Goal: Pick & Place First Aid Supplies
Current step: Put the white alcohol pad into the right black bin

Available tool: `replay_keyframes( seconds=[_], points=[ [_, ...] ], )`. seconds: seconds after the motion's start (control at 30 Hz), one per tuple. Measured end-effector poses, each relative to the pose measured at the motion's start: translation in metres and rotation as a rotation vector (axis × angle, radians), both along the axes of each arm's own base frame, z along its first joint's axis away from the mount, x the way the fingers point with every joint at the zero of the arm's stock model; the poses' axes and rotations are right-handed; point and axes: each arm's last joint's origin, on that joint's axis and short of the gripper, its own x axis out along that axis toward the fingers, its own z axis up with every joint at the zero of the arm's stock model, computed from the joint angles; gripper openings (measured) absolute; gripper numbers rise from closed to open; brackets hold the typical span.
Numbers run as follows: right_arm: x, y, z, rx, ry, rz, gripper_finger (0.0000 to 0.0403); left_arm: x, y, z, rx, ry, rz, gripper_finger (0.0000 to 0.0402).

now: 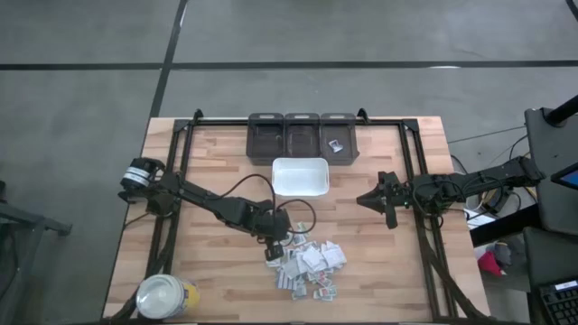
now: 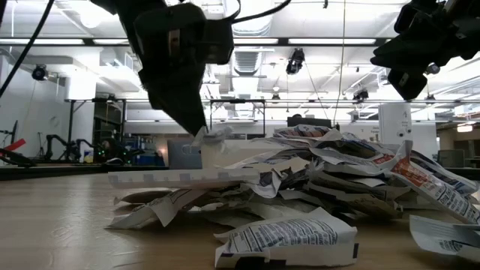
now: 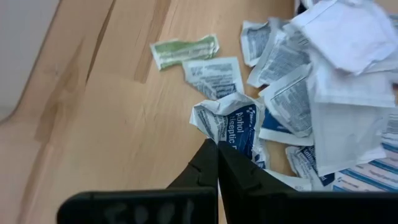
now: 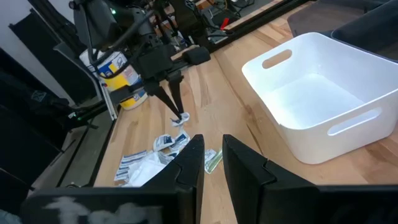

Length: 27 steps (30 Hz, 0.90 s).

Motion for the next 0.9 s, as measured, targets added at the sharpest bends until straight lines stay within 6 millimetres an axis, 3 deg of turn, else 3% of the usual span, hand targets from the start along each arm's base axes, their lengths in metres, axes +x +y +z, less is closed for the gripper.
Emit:
replay_keyframes(
  seconds=[0.47, 0.73, 0.9],
  points=[
    [0.0, 0.0, 0.001, 0.001, -0.005, -0.001, 0.0057, -0.013, 0.004, -0.039, 0.004, 0.16, 0.029, 0.0],
    [0.0, 0.0, 0.001, 0.032, -0.005, -0.008, 0.0057, -0.013, 0.005, -0.047, -0.006, 0.183, 0.063, 0.0003],
    [0.0, 0.0, 0.001, 0.057, -0.004, -0.013, 0.0057, -0.014, 0.005, -0.047, -0.015, 0.188, 0.083, 0.0035]
  ],
)
